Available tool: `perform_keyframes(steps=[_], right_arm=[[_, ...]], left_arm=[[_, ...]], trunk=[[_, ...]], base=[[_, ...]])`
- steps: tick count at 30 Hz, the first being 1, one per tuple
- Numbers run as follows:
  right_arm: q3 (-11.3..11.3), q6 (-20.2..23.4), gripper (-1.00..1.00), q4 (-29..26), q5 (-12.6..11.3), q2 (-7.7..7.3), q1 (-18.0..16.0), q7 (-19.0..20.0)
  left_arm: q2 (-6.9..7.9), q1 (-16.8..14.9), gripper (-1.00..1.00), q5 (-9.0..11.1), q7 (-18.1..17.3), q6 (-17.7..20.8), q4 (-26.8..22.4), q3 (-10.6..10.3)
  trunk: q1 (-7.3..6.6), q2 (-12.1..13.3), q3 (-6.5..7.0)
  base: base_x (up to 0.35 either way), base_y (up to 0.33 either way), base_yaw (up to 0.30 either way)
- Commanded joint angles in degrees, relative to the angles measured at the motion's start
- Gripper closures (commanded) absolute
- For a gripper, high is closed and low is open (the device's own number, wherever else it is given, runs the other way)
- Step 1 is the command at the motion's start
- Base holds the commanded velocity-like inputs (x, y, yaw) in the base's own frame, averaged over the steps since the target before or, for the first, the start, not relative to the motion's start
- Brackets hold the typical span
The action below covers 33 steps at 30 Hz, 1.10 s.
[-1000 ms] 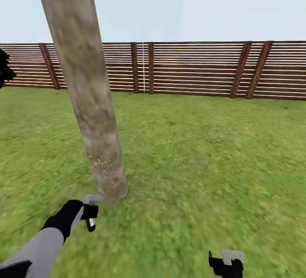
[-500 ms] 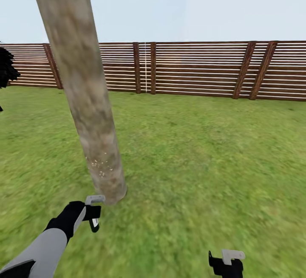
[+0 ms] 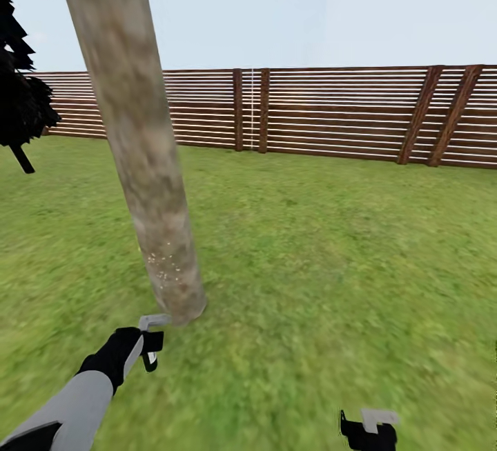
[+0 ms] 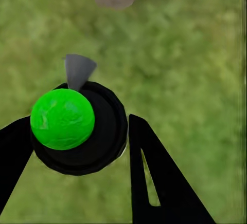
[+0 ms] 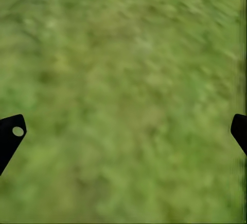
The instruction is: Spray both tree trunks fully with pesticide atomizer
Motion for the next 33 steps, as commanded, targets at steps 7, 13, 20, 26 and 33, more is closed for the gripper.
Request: perform_keyframes(steps=[7, 13, 20, 26, 33], right_arm=[[0.65, -0.75, -1.00, -0.01, 2.05, 0.18, 1.23, -0.06], [0.56, -0.59, -1.00, 0.71, 2.15, 0.18, 2.72, -0.13], [0.56, -0.63, -1.00, 0.74, 2.15, 0.20, 2.95, -0.13], [0.56, -0.63, -1.00, 0.74, 2.15, 0.20, 2.95, -0.13], [0.56, -0.63, -1.00, 0.74, 2.15, 0.20, 2.95, -0.13]], left_arm=[[-0.03, -0.03, 1.00, -0.54, -0.28, 0.21, -0.40, 0.53], [0.88, -0.13, 1.00, -0.97, -0.55, 0.80, -1.32, 0.36], [8.69, -0.91, 1.00, -1.16, -9.11, 8.92, -8.02, -4.93], [11.05, -1.12, 1.00, -0.65, -12.78, 11.42, -14.49, -10.46], [14.37, -0.66, 1.00, -0.60, -19.21, 15.05, -21.18, -10.44]], trunk=[[0.01, -0.02, -0.05], [0.01, -0.02, -0.05], [0.01, -0.02, -0.05], [0.01, -0.02, -0.05], [0.01, -0.02, -0.05]], base=[[0.214, -0.206, 0.000], [-0.135, -0.030, 0.000], [-0.010, 0.000, 0.000], [0.000, 0.000, 0.000], [0.000, 0.000, 0.000]])
